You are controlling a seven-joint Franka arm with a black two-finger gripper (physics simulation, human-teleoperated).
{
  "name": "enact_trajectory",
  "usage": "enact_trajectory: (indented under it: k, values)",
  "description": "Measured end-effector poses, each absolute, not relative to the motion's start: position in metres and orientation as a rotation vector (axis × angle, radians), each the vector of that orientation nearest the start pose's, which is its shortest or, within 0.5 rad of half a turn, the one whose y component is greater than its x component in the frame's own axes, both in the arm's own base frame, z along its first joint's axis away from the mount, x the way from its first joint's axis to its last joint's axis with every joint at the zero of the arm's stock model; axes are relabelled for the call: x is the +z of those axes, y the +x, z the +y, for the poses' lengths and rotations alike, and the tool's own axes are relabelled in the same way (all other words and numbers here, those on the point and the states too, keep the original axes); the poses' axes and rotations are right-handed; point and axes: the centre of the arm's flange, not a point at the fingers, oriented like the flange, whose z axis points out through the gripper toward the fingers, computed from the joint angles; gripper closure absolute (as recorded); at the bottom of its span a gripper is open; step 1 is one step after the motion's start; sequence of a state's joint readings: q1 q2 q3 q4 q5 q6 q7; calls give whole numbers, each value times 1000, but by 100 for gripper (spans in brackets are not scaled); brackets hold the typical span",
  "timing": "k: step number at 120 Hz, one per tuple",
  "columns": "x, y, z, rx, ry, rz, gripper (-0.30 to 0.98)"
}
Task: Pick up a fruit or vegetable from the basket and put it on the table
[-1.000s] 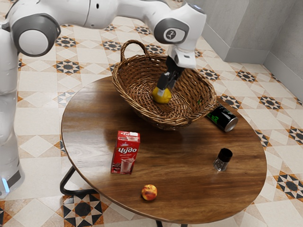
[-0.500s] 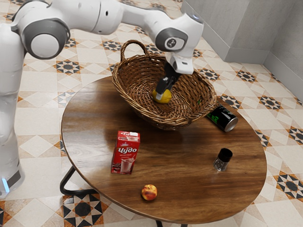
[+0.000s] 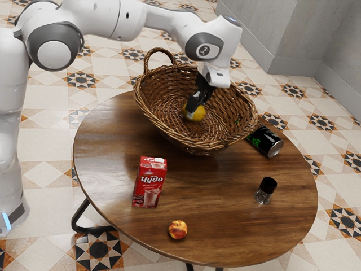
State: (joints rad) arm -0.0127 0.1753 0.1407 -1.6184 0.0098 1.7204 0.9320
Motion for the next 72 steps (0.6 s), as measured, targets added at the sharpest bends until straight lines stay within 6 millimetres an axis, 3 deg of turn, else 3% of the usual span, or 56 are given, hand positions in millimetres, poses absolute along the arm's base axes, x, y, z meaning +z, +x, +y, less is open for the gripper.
enact_trajectory:
  k: [33,59,72]
  values:
    - [539,589,68,162,-2902,1254,36]
    - [589,567,54,150,-2899,1289,37]
    - [622,548,36,126,-2885,1324,36]
